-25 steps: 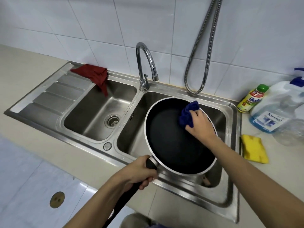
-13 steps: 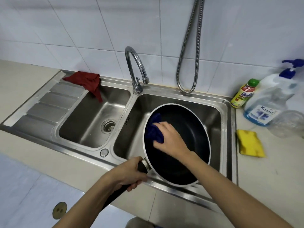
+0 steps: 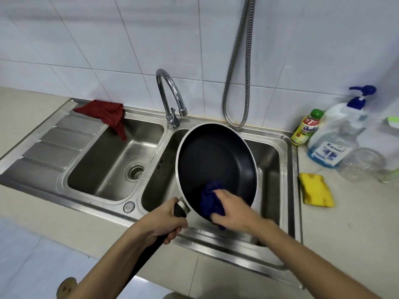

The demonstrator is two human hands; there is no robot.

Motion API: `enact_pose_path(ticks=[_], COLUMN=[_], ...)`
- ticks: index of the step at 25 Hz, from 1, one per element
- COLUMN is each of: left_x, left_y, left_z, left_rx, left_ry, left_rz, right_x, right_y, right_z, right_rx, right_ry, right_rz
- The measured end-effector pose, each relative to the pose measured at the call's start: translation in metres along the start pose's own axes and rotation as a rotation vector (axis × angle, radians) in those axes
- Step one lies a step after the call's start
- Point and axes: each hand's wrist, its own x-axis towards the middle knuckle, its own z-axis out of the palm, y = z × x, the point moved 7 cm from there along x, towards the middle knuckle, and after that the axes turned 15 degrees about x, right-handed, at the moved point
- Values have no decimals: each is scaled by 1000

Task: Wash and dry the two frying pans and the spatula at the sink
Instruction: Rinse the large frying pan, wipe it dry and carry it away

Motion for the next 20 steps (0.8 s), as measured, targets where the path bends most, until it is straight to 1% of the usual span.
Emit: enact_pose_path(ticks=[2,4,5,6,7,9,10,11,12,13,15,16,17,18,20], left_x=[-2,-10,-13,-15,-16,-17,-17,-17,-17,-15,-7,-3,0,2,6], left_y=[3,5,6,8,10,12,13,14,15,16,25,30,34,39,43], left_z=[12,22,24,25,25,24,24,24,24,23,20,18,16,16,19], left_rx=[97,219,284,335,365,382,387,391,397,411,478,525,578,623,679], left_ry=[-3,6,23,45,67,106,121,138,159,181,234,270,307,343,393], left_rz=[19,63,79,89,97,114,121,127,134,140,165,188,213,243,292], right_x=[3,21,31,39,44,48,45,38,30,22,3,-7,-17,-29,-58], right_y=[-30,-44,-41,-34,-25,4,24,46,64,74,72,61,45,33,15], right_z=[10,-11,-29,-48,-66,-87,-93,-94,-88,-75,-33,-13,1,4,-25], right_rx=[207,243,254,240,171,-32,-84,-104,-120,-139,-135,-89,-9,102,366], right_ry=[94,247,342,424,492,583,606,602,558,458,178,82,63,124,377], right_rz=[-95,-145,-127,-101,-80,-29,44,141,218,237,142,73,19,4,-1])
